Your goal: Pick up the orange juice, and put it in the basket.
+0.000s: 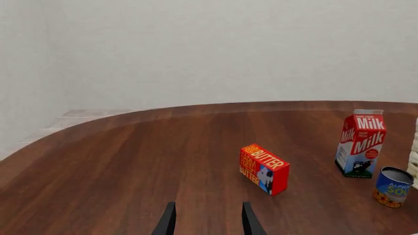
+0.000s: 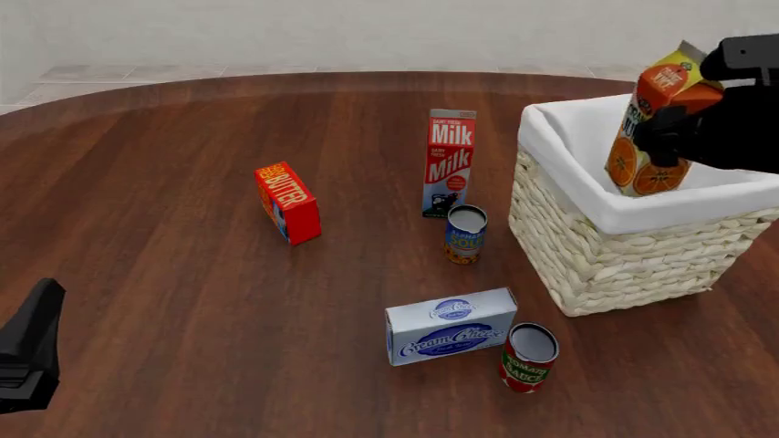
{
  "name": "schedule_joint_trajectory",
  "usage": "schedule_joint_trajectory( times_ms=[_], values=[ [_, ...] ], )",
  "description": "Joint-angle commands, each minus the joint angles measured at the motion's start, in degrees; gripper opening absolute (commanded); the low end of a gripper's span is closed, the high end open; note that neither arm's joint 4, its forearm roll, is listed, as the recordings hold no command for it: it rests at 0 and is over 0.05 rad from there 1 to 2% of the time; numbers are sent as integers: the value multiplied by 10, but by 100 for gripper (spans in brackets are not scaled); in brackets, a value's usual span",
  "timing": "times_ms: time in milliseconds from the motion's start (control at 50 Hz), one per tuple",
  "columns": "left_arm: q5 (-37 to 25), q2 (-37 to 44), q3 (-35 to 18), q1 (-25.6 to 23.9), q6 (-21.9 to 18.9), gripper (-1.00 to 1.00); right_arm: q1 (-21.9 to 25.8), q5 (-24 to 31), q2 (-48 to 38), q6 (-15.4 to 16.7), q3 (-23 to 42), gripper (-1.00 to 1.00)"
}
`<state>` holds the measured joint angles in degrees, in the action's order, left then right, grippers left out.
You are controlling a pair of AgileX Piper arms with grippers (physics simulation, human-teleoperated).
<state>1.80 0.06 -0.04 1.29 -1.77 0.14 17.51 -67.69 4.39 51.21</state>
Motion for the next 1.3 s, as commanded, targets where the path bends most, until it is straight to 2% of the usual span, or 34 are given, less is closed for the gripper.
schedule_joint_trajectory(
  times_ms=[20,760,780,1000,1040,1300],
  values=[
    [1,0,0,-1,-1,100,0,-24,-8,-13,-20,-100],
    [2,0,0,-2,-2,100,-1,-58,-23,1,-61,-100],
    [1,0,0,-2,-2,100,-1,-57,-21,0,-60,100],
    [2,0,0,-2,-2,100,-1,-54,-18,4,-58,100],
    [2,0,0,-2,-2,100,-14,-58,-18,19,-51,100],
    [2,0,0,-2,-2,100,-2,-53,2,21,-64,100]
  ],
)
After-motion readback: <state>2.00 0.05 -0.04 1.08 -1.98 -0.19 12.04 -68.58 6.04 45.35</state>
